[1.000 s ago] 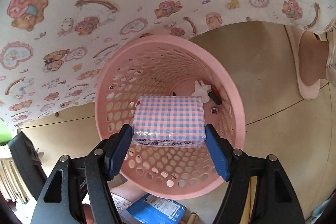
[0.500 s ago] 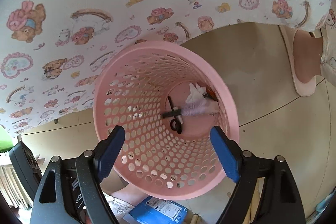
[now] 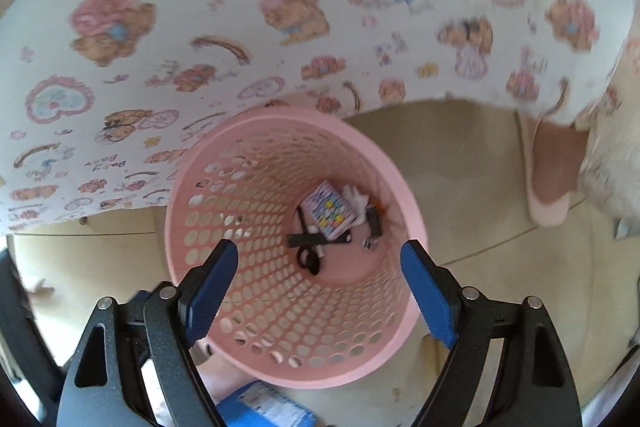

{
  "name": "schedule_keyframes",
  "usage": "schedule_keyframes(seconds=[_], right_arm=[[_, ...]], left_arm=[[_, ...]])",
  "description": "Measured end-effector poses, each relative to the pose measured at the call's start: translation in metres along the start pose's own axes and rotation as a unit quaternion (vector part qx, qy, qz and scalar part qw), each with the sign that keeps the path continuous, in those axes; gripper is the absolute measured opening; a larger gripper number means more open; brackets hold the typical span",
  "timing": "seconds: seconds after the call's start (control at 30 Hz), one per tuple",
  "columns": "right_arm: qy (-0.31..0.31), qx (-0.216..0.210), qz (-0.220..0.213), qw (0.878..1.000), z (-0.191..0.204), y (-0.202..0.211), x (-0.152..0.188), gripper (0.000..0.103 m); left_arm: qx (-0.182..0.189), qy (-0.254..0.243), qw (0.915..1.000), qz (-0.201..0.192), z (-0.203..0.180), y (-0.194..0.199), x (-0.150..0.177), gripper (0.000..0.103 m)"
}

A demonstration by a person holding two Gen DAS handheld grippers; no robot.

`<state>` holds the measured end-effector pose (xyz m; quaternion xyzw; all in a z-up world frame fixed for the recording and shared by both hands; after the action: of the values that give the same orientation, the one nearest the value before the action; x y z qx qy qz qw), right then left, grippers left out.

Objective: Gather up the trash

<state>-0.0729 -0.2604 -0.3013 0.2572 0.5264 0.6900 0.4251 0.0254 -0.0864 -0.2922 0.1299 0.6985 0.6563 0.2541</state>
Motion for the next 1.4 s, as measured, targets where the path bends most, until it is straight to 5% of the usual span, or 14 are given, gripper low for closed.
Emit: schedule_keyframes(seconds=[0.37, 0.57, 0.93, 1.17, 1.3, 1.4], right_arm=[[0.080, 0.037, -0.102, 0.991, 0.025, 0.067, -0.018, 0.085], [0.120, 0.018, -0.146, 0.982, 0.047, 0.121, -0.023, 0.085], [0.179, -0.018, -0.223, 0.958, 0.075, 0.210, -0.024, 0.086], [0.195, -0.044, -0.300, 0.933, 0.084, 0.252, -0.028, 0.096], [0.207, -0.053, -0.324, 0.922, 0.086, 0.264, -0.028, 0.103], [0.224, -0.046, -0.344, 0.911, 0.091, 0.269, -0.025, 0.103]], left_arm=[[-0.017, -0.007, 0.9977, -0.065, 0.005, 0.073, -0.018, 0.044], [-0.023, -0.006, 0.9914, -0.129, 0.012, 0.129, -0.028, 0.045], [-0.057, 0.004, 0.9695, -0.238, 0.031, 0.212, -0.043, 0.078], [-0.067, 0.001, 0.9491, -0.308, 0.038, 0.251, -0.048, 0.100], [-0.072, 0.000, 0.9337, -0.351, 0.038, 0.272, -0.048, 0.101], [-0.058, 0.010, 0.9298, -0.363, 0.041, 0.277, -0.049, 0.101]])
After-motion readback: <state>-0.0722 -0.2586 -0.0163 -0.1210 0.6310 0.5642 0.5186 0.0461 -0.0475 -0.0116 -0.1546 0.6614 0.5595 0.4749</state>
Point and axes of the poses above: each gripper's, at about its wrist camera, not at the fingertips, and y roughly against the way its jaws point, z to its left, x to its underside, the point moved 8 cm from there along -y, roughly the way its jaws point, and after that the axes turned 9 degrees about -y, right-handed, at the moved point
